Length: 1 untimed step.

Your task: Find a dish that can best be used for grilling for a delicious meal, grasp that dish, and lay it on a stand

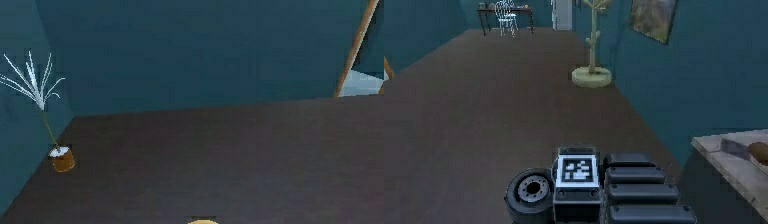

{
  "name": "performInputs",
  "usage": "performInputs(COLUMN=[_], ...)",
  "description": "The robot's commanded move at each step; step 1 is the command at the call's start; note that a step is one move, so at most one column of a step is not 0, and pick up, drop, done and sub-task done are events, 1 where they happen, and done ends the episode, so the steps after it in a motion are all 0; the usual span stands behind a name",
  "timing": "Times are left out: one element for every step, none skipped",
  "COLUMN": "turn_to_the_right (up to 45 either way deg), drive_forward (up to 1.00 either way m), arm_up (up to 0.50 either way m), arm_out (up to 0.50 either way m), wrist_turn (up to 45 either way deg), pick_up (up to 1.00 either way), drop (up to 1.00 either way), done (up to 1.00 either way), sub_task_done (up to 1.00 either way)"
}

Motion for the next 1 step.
performInputs(turn_to_the_right=[45.0], drive_forward=[0.00], arm_up=[0.00], arm_out=[0.00], wrist_turn=[0.0], pick_up=[0.00], drop=[0.00], done=[0.00], sub_task_done=[0.00])
